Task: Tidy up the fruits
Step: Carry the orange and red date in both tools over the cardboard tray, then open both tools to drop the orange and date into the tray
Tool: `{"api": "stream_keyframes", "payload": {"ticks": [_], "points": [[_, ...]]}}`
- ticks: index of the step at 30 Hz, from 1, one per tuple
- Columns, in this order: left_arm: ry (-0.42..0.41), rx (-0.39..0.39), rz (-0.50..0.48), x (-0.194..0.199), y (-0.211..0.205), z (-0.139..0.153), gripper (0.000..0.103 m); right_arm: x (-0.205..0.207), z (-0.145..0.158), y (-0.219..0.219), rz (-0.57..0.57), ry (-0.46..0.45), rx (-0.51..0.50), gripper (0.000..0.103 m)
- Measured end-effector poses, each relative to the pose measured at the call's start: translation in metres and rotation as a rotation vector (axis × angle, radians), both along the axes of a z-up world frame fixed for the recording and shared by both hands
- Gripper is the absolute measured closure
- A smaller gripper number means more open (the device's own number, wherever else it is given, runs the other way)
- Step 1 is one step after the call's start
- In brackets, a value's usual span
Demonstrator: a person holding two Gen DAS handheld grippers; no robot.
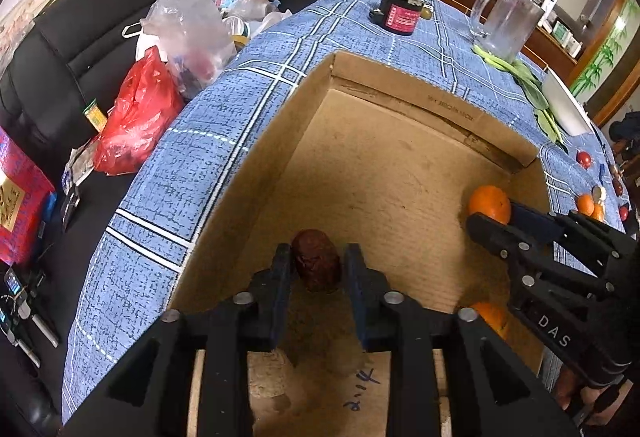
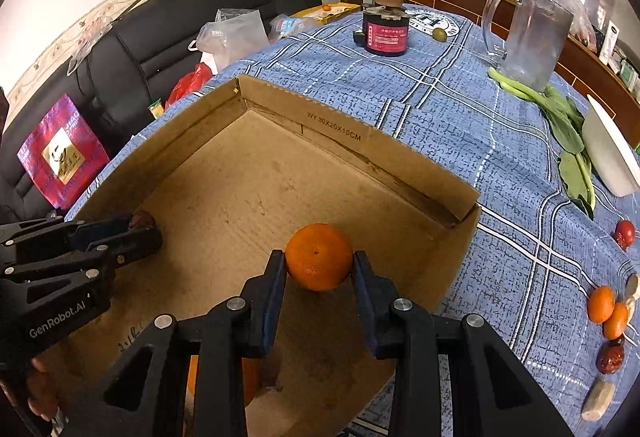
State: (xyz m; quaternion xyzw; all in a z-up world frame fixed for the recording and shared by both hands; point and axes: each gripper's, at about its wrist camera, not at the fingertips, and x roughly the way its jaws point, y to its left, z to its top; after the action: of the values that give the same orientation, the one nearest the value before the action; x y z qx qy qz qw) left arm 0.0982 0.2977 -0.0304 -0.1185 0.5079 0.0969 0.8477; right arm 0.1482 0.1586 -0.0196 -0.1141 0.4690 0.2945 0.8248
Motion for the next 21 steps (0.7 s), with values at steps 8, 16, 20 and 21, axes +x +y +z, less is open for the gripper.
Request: {"api": "stream_keyframes", "payload": {"ticks": [8,16,20,21], "points": [[-0.001,0.040,0.004,-0.007,-0.003,0.004,0.062,-0.003,0.005,-0.005,-0.011,0.005,0.006,0.061],[-0.017,0.064,0.019,-0.023,-0.003,0.011,0.056,-0.014,0.014,-0.016,-0.038,-0.006,0.013,0.060],[-0.027,0.078,0.030,-0.033,-0.003,0.016,0.056,-0.022,0.022,-0.024,-0.047,-0.015,0.024,0.060],[-0.029,0.080,0.034,-0.035,-0.004,0.017,0.056,-0.025,0.024,-0.026,-0.049,-0.018,0.025,0.060]]}}
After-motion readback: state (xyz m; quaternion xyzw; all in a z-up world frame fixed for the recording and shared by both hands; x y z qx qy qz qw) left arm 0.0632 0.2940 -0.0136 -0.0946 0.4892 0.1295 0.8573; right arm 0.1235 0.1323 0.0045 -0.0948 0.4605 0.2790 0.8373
